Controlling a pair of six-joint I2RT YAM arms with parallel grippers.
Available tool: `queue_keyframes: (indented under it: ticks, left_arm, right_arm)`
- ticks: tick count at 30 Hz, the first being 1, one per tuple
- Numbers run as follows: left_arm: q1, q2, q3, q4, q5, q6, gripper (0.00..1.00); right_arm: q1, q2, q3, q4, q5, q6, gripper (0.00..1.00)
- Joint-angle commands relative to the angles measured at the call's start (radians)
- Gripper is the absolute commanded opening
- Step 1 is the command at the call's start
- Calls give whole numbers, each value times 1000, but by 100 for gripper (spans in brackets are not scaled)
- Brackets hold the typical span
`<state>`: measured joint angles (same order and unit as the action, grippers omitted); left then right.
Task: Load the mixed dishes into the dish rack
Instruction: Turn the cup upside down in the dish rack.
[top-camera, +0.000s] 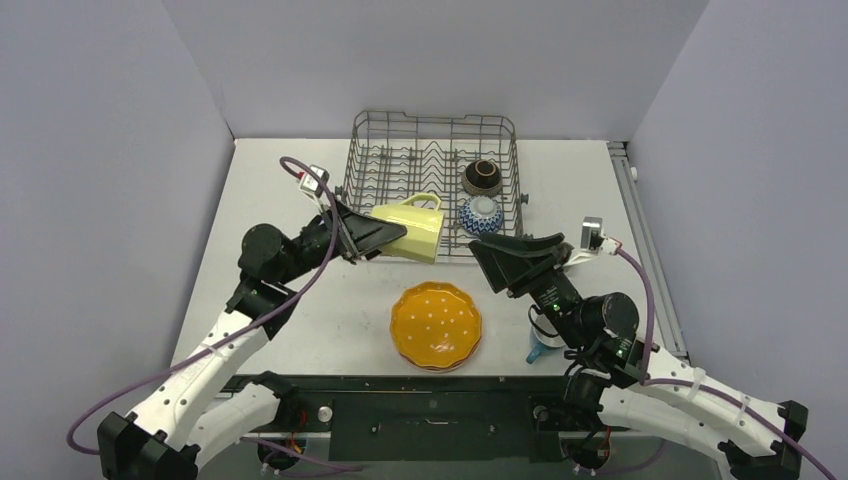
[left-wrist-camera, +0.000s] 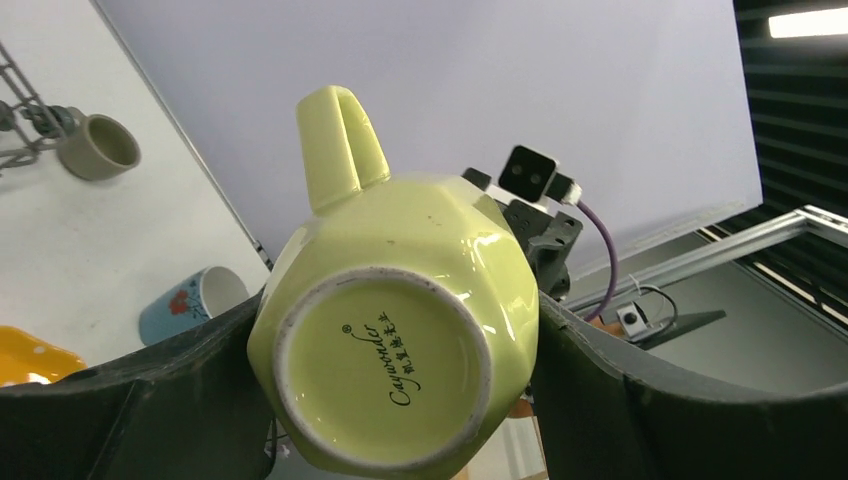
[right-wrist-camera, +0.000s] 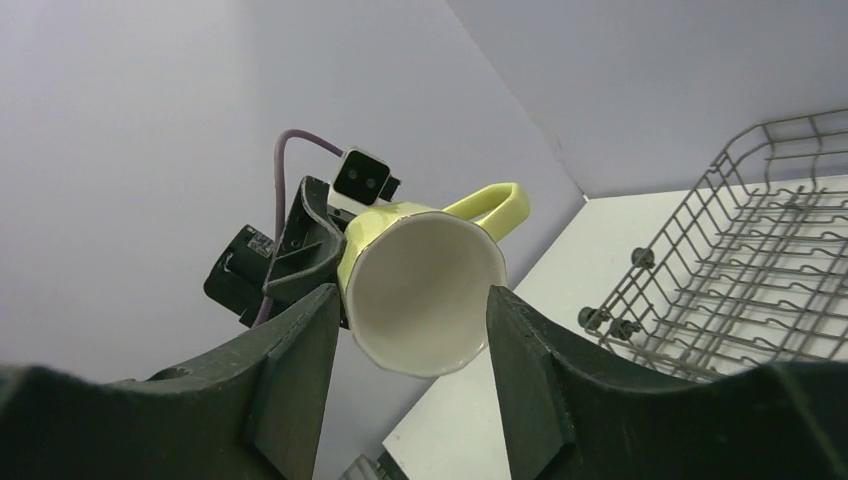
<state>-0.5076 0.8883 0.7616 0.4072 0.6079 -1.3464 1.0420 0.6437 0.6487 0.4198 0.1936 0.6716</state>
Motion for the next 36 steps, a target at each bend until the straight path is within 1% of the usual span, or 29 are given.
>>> queue_keyframes:
  ticks: [1, 3, 4, 5, 6, 8, 12, 18, 20, 24, 27, 31, 36]
  left_arm:
    - [60, 28, 102, 74, 38, 34, 0]
    - [85, 58, 129, 41, 46, 69, 0]
    - [100, 82, 154, 20, 47, 119, 0]
    - [107, 94, 172, -38, 42, 153, 0]
    - [119, 122, 208, -103, 38, 220, 0]
    - [139, 171, 260, -172, 29, 304, 0]
    - [174, 276, 349, -240, 2, 406, 0]
    - [201, 425, 509, -390, -130, 581, 0]
    - [203, 474, 557, -444, -177, 624, 0]
    - [206, 576, 645, -493, -258, 693, 0]
    - [212, 667, 741, -548, -304, 747, 0]
    - [213, 769, 859, -611, -413, 800, 0]
    - [215, 873, 983, -638, -540, 836, 0]
  right_arm:
    - [2, -68, 22, -106, 94, -52, 52]
    - [2, -89, 17, -142, 113, -65, 52]
    - [3, -96, 17, -154, 125, -75, 52]
    - [3, -105, 16, -179, 130, -79, 52]
    - [3, -111, 17, -208, 141, -89, 52]
    - [2, -129, 19, -260, 155, -103, 52]
    - [2, -187, 12, -341, 185, -129, 53]
    - [2, -266, 4, -429, 200, -151, 53]
    - [3, -280, 17, -478, 203, -159, 53]
    - [2, -295, 34, -537, 196, -173, 53]
    - [2, -300, 40, -576, 182, -189, 53]
    - [3, -301, 56, -627, 190, -208, 53]
    - [2, -312, 61, -655, 194, -224, 53]
